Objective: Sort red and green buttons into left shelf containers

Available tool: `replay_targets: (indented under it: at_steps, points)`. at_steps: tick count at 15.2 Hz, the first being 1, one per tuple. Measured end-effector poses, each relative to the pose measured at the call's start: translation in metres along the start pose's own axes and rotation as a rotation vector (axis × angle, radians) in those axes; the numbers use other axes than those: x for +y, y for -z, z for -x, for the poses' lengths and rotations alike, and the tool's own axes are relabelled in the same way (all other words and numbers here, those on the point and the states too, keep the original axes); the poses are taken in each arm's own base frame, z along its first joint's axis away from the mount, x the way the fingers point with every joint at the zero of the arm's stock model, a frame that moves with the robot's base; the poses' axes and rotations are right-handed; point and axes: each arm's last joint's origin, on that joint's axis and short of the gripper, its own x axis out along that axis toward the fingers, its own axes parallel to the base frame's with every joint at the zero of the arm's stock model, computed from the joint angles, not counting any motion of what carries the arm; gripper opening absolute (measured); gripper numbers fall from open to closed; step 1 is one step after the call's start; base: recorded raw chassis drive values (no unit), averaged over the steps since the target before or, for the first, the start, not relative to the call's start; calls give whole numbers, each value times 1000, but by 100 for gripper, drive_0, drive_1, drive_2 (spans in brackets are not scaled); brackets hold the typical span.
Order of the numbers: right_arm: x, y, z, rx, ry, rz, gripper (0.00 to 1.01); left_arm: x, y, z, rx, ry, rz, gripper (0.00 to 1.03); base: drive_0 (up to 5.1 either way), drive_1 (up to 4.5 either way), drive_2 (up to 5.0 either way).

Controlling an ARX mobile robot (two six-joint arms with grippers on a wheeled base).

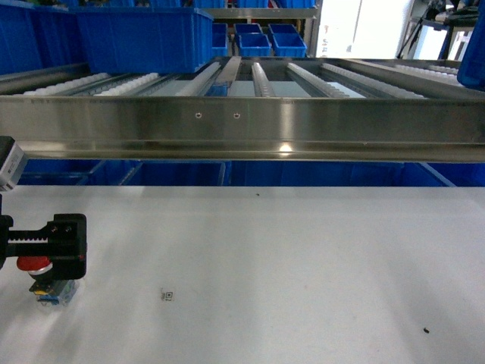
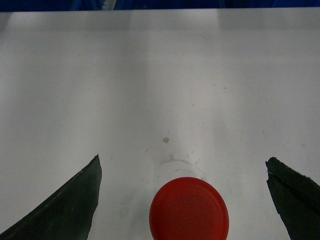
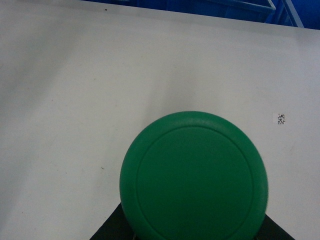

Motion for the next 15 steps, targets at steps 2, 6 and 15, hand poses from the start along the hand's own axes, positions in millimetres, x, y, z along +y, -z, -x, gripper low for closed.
replay_targets:
  at_steps: [2,6,15]
  points:
    - [0,0,0,0,0,0,26,1,3,-8,18,-6,-2,98,0,0,0]
    - [0,0,0,0,0,0,26,0,1,-23,43,23,-4,98,0,0,0]
    - [0,0,0,0,0,0,26,-6,13,-39,121,54,-11,98,0,0,0]
